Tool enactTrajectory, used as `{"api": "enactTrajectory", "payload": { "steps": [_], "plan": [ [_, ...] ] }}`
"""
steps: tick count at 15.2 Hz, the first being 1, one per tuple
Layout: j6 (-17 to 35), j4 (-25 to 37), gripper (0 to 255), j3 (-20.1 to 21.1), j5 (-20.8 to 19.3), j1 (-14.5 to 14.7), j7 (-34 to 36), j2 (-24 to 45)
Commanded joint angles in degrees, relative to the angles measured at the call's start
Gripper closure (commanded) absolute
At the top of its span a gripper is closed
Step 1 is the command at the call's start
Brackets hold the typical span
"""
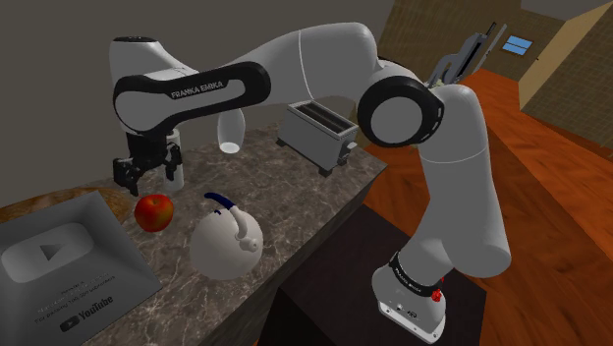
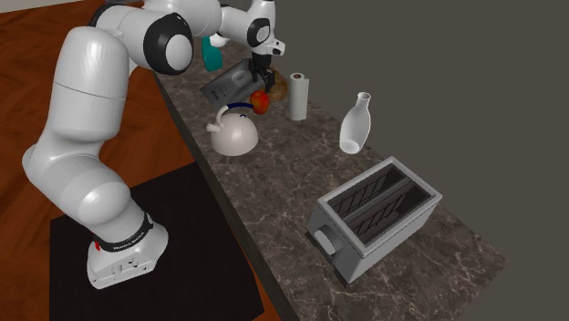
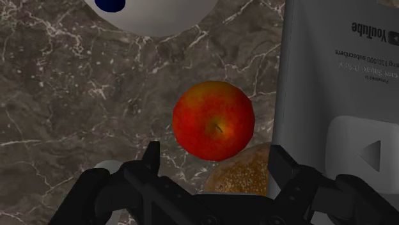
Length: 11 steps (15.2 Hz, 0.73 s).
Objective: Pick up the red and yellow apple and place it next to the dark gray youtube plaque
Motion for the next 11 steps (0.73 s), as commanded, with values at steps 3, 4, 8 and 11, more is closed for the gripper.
{"api": "enactTrajectory", "payload": {
  "steps": [3,4,8,11],
  "plan": [
    [-5.07,2.96,0,0.0,0.03,-0.28,0.05,-2.1],
    [-5.07,2.96,0,0.0,0.03,-0.28,0.05,-2.1],
    [-5.07,2.96,0,0.0,0.03,-0.28,0.05,-2.1],
    [-5.07,2.96,0,0.0,0.03,-0.28,0.05,-2.1]
  ]
}}
